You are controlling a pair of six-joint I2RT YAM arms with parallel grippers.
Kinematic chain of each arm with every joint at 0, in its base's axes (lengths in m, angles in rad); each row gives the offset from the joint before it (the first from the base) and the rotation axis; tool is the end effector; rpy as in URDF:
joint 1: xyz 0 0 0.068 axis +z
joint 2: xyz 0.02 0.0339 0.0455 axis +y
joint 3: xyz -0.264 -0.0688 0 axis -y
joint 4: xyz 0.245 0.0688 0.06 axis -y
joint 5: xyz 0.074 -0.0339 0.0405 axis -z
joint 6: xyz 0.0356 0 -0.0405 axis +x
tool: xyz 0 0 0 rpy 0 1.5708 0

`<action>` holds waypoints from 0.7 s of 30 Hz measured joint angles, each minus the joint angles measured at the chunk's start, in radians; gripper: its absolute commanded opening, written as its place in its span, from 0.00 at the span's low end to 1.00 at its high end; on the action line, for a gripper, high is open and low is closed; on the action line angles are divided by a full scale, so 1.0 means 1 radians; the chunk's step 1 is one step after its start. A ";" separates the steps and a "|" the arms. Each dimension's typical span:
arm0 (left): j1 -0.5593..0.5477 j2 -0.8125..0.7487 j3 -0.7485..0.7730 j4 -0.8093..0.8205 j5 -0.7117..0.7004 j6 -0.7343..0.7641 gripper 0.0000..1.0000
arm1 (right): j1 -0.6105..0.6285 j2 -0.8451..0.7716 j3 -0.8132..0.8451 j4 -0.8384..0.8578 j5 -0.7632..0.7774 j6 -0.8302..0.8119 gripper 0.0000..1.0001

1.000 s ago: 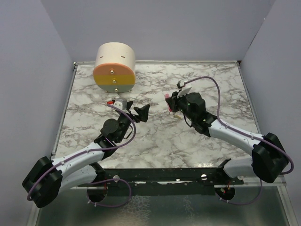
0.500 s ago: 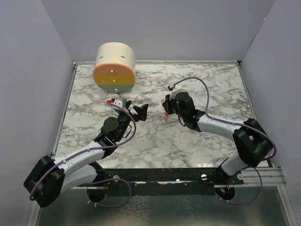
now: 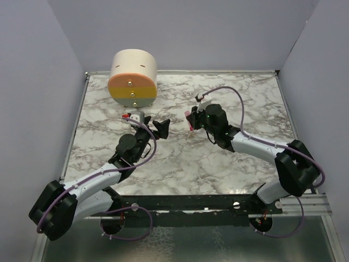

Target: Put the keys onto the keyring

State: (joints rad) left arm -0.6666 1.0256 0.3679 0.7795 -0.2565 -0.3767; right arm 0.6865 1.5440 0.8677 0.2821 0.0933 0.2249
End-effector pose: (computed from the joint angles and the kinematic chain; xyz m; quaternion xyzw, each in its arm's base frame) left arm 0.1795 -0.1297 0.2501 0.0002 0.6643 -0.2966 0.6861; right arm 0.2671 0.2146 0.2288 -0.1649 0.8149 0.2091 0.5148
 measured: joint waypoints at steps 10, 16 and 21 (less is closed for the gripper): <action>0.005 -0.001 -0.006 0.000 0.021 -0.017 0.99 | 0.013 -0.206 -0.018 -0.028 -0.038 0.009 0.11; 0.006 -0.001 -0.006 -0.002 0.026 -0.018 0.99 | 0.013 -0.090 -0.001 -0.052 -0.036 0.026 0.11; 0.013 -0.001 -0.006 -0.006 0.032 -0.018 0.99 | 0.013 0.063 0.051 -0.089 -0.019 0.033 0.11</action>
State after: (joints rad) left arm -0.6540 1.0248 0.3622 0.7738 -0.2241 -0.3943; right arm 0.6994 1.6066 0.9192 0.1932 0.0738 0.2581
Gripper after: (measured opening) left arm 0.991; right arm 0.111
